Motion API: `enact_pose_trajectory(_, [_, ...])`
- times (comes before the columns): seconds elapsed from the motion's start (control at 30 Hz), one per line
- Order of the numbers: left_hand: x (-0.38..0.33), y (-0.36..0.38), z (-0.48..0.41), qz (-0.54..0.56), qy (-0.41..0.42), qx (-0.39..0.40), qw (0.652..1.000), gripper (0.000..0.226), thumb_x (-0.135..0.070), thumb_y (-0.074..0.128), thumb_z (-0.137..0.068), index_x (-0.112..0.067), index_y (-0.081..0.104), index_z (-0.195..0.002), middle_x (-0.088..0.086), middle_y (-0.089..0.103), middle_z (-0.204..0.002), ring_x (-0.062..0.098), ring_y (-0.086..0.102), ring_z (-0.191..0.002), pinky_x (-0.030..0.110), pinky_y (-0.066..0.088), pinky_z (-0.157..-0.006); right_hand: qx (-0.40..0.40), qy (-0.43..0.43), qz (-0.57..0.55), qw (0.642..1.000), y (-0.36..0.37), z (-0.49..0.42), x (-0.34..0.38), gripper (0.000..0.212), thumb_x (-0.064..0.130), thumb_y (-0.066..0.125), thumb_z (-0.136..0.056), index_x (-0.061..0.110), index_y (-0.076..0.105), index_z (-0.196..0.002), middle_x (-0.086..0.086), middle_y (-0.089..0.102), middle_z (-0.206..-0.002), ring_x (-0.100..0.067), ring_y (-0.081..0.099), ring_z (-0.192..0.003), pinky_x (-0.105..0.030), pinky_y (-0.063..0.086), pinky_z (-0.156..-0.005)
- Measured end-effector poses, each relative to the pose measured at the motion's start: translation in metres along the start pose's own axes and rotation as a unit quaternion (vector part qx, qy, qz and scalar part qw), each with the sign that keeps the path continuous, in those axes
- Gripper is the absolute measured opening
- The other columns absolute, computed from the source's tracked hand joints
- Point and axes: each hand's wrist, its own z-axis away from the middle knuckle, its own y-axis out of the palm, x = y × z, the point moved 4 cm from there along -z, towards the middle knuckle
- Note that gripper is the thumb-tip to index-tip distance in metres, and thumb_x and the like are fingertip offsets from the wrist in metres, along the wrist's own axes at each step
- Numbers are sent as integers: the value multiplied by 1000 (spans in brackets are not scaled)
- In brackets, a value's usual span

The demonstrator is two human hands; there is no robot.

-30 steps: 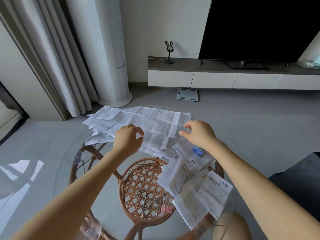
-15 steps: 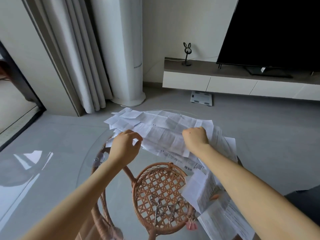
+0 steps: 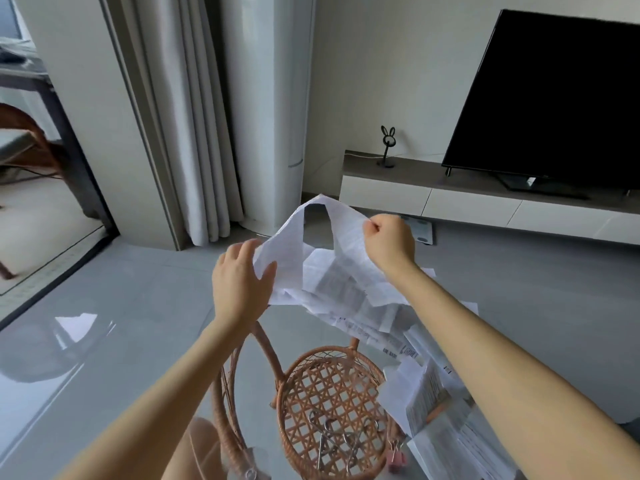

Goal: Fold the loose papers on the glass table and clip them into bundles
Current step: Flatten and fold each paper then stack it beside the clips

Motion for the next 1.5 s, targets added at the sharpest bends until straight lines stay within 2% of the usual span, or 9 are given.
enact_pose_trajectory(0.17, [1,-60,-17,-80,21,-105,991,65,-28,78,-74,-9,52,-130,20,53,-127,40,45,-118,50,31,-103,124,166,-186,960,-16,21,21,19,2,56,-87,-6,60,-71,-29,55,-70,-39,58,-66,-24,28,-48])
enact_pose_trajectory(0.3, [1,-103,-23,-220,134,-222,940,62,-4,72,-71,-15,51,-129,25,45,-133,41,37,-129,60,8,-112,244,315,-299,867,-17,58,14,15,6,57,-92,-4,60,-103,-15,67,-85,-25,65,-71,-37,56,-62])
enact_pose_trajectory(0.47, [5,-165,-18,-155,183,-380,894,42,5,59,-71,-15,57,-108,17,58,-114,34,48,-108,49,36,-99,309,368,-282,831,-11,115,-12,14,8,54,-94,-3,60,-88,-12,63,-67,-18,63,-45,-23,49,-39])
enact_pose_trajectory(0.63, [-30,-128,40,-61,433,2,899,71,10,67,-65,-25,59,-126,-4,58,-130,22,46,-125,43,34,-107,342,383,-324,795,-4,156,-28,18,6,48,-96,-6,61,-96,-10,64,-71,-16,64,-47,-21,50,-42])
enact_pose_trajectory(0.77, [-22,-105,109,28,405,310,860,98,1,64,-68,-54,26,-139,-45,19,-143,-9,12,-140,14,6,-115,346,406,-346,772,-11,190,-41,23,6,49,-96,-6,59,-79,-11,63,-56,-15,61,-40,-20,46,-36])
enact_pose_trajectory(0.93, [2,-78,154,-16,453,327,829,74,-18,72,-73,-42,44,-136,-15,55,-131,6,40,-133,32,25,-114,336,359,-221,842,-14,216,-56,21,14,62,-90,3,63,-73,-3,62,-62,-12,61,-51,-19,45,-46])
enact_pose_trajectory(1.23, [72,-37,182,-94,318,378,864,57,-61,11,-94,-43,44,-137,-9,51,-139,23,39,-136,52,26,-113,354,427,-327,765,-19,273,-84,19,3,60,-88,-5,67,-104,-19,69,-93,-27,67,-69,-33,57,-55])
enact_pose_trajectory(1.4, [94,-22,190,-125,178,446,868,64,-88,-22,-61,-76,31,-95,-15,23,-153,25,8,-147,59,38,-101,277,103,-225,928,-30,281,-94,61,-9,42,-93,43,52,-124,16,60,-123,-3,56,-115,-19,48,-90])
enact_pose_trajectory(1.5, [86,-23,190,-133,167,455,865,72,-85,-18,-66,-69,48,-90,-14,15,-157,22,1,-148,57,21,-114,317,-139,-63,936,-33,298,-81,92,-12,51,-85,63,28,-134,33,23,-148,12,19,-136,-6,21,-107])
